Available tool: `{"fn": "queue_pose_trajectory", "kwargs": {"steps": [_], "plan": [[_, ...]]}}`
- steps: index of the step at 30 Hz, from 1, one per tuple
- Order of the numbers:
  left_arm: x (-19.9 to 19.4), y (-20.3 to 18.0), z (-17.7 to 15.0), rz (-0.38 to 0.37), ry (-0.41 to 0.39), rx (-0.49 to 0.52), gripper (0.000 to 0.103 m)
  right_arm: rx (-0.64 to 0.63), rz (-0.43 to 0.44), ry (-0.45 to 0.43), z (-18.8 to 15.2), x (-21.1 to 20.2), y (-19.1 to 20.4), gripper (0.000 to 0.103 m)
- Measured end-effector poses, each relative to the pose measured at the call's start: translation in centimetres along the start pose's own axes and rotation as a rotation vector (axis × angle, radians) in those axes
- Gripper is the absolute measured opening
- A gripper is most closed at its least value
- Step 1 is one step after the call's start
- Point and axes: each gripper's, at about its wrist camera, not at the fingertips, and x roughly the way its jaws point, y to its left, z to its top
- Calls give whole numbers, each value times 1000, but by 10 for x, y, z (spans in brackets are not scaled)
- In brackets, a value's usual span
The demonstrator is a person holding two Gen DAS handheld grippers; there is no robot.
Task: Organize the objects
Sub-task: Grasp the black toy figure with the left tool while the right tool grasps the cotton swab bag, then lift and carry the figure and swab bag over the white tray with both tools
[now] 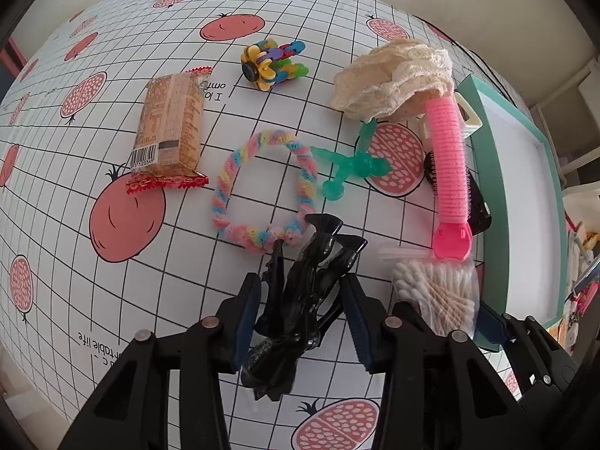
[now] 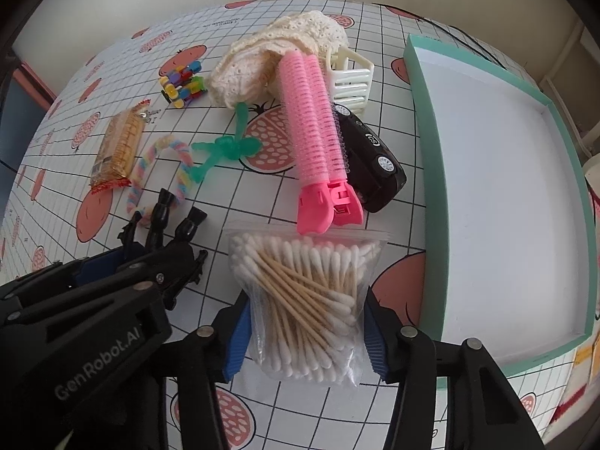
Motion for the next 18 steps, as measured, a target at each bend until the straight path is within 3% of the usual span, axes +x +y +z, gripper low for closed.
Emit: {"fn": "queue_pose_trajectory", "kwargs": {"steps": [6,11,18], "plan": [[-15,7,-7,-12,-3,-7,39,-6,14,2,-3,-5,1,51],[-31,6,-15,-38,-13,-9,22,-8,19,0,-5,-10,3,51],[-44,8,-21,-18,-26,-7,21,-5,29,-11,-10,-20,6,50]]}}
